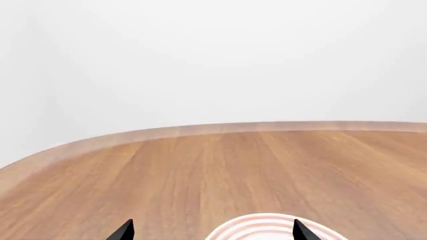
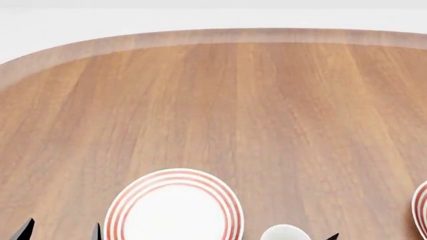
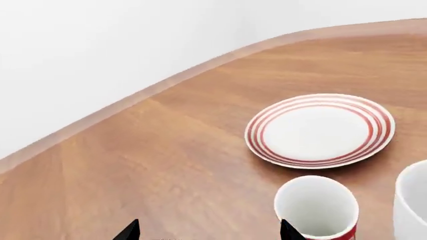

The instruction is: Put the red mug on the left plate.

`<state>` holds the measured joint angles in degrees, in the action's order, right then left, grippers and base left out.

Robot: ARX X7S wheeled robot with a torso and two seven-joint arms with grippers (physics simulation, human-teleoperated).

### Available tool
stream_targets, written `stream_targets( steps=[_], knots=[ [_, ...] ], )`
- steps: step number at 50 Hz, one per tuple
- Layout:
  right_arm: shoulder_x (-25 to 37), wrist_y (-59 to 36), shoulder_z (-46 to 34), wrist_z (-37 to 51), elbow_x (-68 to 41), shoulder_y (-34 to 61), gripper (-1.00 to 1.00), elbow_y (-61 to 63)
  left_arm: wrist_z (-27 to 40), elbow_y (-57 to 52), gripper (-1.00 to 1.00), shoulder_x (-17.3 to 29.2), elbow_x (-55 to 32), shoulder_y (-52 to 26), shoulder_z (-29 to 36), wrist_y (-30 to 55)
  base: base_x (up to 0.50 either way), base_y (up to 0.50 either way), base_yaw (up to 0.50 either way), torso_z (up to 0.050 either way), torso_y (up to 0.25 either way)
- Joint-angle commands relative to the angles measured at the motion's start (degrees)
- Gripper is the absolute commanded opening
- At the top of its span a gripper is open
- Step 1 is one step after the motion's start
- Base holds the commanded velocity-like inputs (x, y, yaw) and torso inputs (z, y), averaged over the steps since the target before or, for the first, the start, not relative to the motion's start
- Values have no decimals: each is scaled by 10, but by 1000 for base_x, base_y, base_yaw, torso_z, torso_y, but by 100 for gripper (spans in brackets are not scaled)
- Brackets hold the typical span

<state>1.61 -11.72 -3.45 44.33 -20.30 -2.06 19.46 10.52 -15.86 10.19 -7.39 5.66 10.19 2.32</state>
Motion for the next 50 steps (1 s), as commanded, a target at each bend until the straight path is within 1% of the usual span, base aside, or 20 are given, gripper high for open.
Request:
stream_targets(
  steps=[1,2,7,14,21,28,36,50],
  knots=[
    [0,22,-2,64,-32,-5,100,-7,5,3,100,3,-2,-1,4,-1,0,0,0,0,0],
    [-1,20,-4,80,-24,-6,100,-7,5,2,100,4,-2,-1,4,-1,0,0,0,0,0],
    [0,34,-5,103,-40,-14,100,2,7,0,100,6,-6,-1,5,-1,0,0,0,0,0],
    [2,61,-12,118,-50,-8,100,-29,9,0,100,8,-8,-1,7,-2,0,0,0,0,0],
    [7,66,-9,132,-76,5,100,-51,11,3,100,10,-9,-2,9,-4,0,0,0,0,0],
    [9,58,-18,143,-98,20,100,-64,13,4,100,12,-11,-3,11,-5,0,0,0,0,0],
    [14,9,-16,171,-155,63,100,-62,16,5,100,13,-12,-4,14,-6,0,0,0,0,0],
    [24,-8,-4,212,-178,116,100,-91,25,3,100,22,-19,-5,20,-7,0,0,0,0,0]
  ],
)
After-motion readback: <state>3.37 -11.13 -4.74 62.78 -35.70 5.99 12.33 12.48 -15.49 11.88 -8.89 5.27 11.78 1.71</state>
